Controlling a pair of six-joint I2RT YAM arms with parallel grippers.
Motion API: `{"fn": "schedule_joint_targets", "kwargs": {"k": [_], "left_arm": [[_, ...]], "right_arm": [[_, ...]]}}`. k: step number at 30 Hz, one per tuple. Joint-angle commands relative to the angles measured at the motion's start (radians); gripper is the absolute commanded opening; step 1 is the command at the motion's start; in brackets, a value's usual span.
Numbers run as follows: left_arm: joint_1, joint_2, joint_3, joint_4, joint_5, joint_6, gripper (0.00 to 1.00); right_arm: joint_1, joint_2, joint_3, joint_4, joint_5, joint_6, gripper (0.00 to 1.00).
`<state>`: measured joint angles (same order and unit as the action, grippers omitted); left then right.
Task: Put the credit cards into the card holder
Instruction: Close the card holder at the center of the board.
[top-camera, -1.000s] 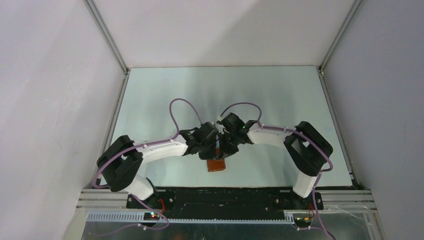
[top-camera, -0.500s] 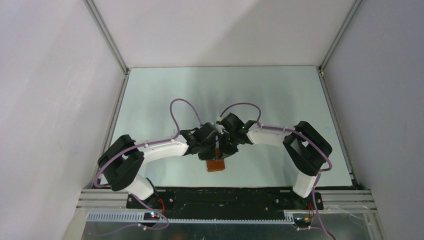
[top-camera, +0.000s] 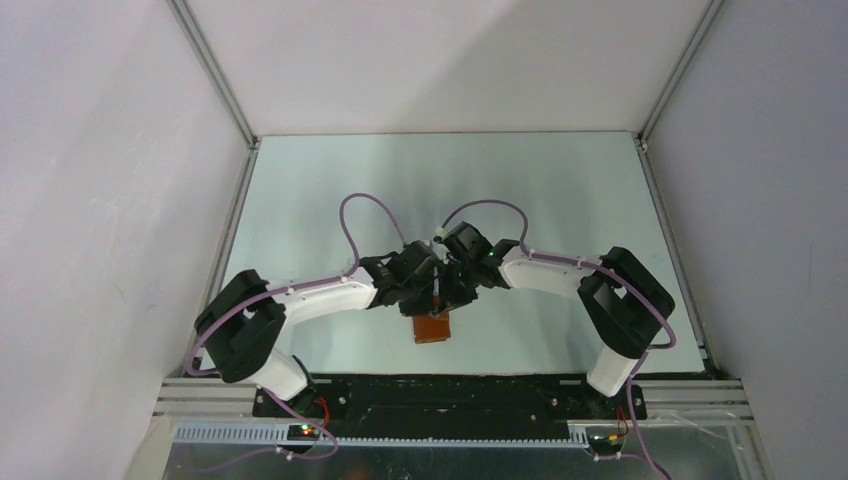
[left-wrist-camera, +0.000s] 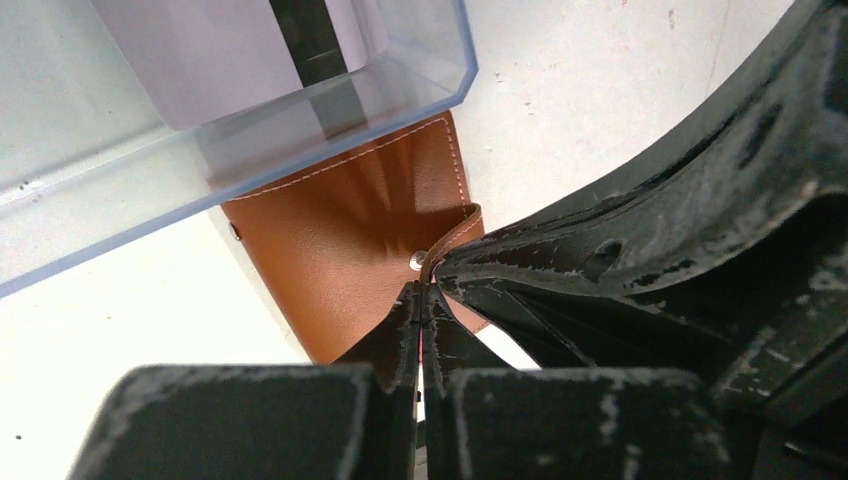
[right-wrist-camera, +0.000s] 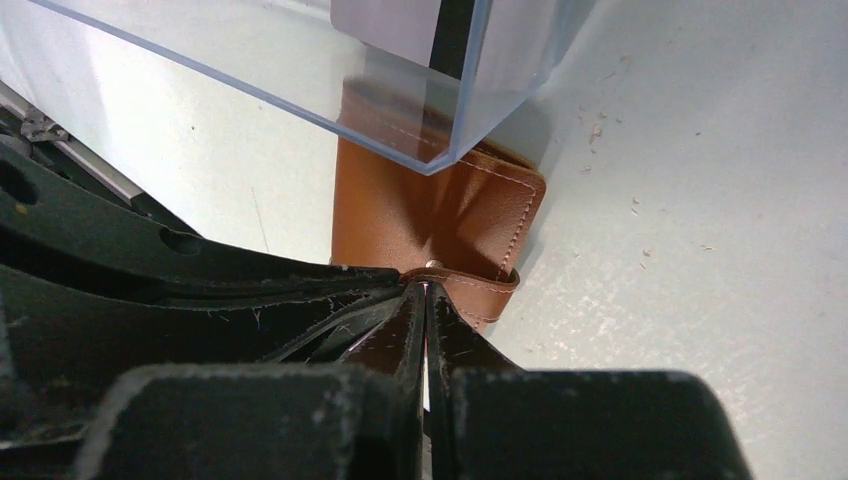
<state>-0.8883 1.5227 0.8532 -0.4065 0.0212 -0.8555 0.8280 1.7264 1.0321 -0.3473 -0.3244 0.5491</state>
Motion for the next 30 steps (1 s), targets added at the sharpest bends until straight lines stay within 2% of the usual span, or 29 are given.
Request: {"fn": "schedule_joint_targets", "kwargs": {"k": [1,13,30], "left_arm": [[-0.005,-0.022,0.048,0.017,-0.017,0.019,0.00],[-0.004,0.012,0.035,0.018,-0.017,0.016,0.00],[-0.005,0.028,0.006,0.018,-0.011,-0.004,0.00]], "right_arm": [[-0.009,-0.044,0.004,0.004,0.026,-0.012,0.00],[-0.004,0.031,0.004,0.017,0.009,-0.006,0.00],[0.007,0.051,0.004,0.025,0.002,-0.008,0.00]]}}
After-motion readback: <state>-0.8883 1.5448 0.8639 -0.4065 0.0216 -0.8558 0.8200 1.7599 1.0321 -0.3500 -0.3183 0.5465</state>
